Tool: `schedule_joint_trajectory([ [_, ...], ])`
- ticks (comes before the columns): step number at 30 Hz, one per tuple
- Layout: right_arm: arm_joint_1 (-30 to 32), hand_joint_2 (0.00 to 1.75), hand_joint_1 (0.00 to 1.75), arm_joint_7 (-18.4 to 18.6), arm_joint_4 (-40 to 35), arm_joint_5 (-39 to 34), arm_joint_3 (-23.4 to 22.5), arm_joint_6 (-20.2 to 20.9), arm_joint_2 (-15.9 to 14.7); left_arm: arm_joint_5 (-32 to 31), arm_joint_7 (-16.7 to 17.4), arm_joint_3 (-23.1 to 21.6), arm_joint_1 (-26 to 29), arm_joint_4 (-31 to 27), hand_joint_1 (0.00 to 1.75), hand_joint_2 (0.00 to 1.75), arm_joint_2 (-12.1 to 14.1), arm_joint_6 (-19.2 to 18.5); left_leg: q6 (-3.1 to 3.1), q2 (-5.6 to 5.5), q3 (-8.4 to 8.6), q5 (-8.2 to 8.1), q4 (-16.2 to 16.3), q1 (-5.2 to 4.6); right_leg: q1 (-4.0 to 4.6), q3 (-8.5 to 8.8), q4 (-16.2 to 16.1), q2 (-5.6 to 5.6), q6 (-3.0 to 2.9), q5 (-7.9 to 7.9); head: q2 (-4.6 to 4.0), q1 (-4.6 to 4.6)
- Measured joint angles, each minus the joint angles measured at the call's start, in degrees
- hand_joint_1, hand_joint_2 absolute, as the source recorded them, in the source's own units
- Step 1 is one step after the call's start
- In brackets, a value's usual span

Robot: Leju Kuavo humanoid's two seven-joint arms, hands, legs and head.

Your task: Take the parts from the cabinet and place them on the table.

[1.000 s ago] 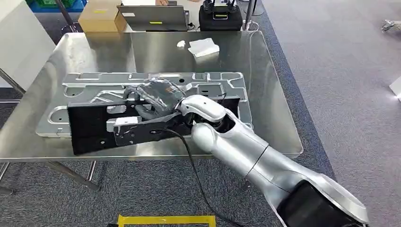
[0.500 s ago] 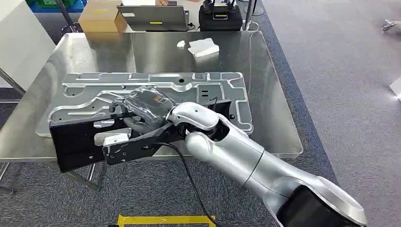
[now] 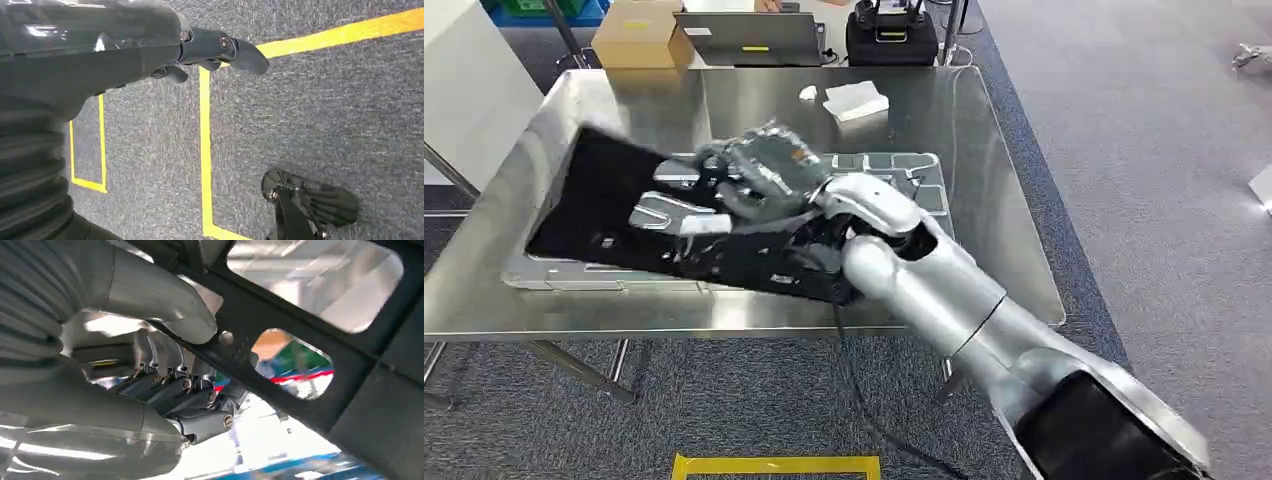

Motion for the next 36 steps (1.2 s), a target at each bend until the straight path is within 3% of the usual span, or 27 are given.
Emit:
schedule_joint_trajectory([
  [8, -1.4, 1.75, 1.75, -2.1, 9.0, 2.7, -9.3, -0.6, -0.3, 1.0, -0.4, -1.2, 0.0, 0.0, 0.00, 1.75, 0.3, -0.2, -0.01, 0.00, 0.03, 0.01, 0.0, 0.00, 0.00, 0.00, 0.0, 0.05, 0.05, 0.04, 0.00, 0.00],
  [36, -1.1, 1.75, 1.75, -2.3, 12.4, -0.8, -8.8, -0.9, -0.3, 2.2, -0.8, -2.7, -0.1, 0.1, 0.00, 1.75, 0.3, 0.2, -0.02, 0.01, -0.01, -0.01, 0.0, 0.00, 0.00, -0.05, 0.0, 0.06, 0.05, 0.02, 0.00, 0.00],
])
